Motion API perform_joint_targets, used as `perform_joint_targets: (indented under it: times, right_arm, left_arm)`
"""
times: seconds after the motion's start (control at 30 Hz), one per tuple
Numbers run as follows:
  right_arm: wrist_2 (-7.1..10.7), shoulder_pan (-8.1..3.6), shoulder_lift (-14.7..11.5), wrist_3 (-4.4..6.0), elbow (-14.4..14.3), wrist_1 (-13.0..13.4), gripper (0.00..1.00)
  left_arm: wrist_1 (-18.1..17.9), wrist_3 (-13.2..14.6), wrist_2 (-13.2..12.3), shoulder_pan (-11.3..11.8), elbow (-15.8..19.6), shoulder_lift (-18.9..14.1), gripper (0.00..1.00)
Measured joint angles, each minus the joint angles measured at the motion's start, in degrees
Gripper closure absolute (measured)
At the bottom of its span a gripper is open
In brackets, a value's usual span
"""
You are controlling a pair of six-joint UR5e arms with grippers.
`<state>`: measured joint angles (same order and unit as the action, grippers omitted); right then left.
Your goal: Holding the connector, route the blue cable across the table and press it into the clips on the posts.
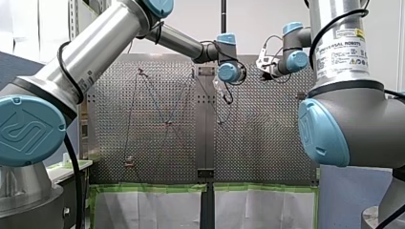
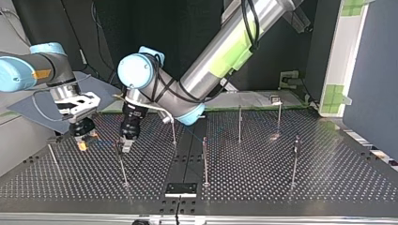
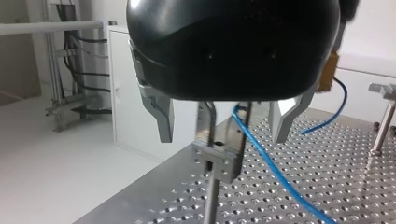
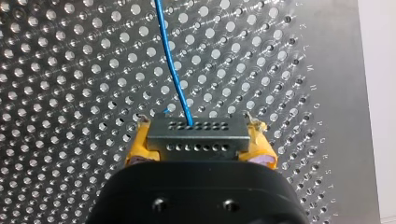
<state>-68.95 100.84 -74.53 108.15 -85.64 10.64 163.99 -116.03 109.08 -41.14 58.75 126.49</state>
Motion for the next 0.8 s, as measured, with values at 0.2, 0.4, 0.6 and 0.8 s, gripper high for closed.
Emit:
perform_joint_targets:
  times: [0.2,0.4,0.6,0.8]
  right_arm:
    - [0.01,0.00,0.0,0.00,0.0,0.0,1.00]
    - [0.00,0.00,0.0,0.00,0.0,0.0,1.00]
    - [0.00,0.00,0.0,0.00,0.0,0.0,1.00]
    - [0.00,0.00,0.0,0.00,0.0,0.0,1.00]
  left_arm:
    - [0.9,-1.3,1.3,1.2,3.1,-3.1,0.00]
    - [1.7,-0.7,4.4,1.4,6.7,-6.7,0.00]
    - [1.4,0.3,5.6,0.2,10.3,-10.3,0.00]
    - [-1.7,-0.8,6.1,-2.7,14.1,-14.1,0.00]
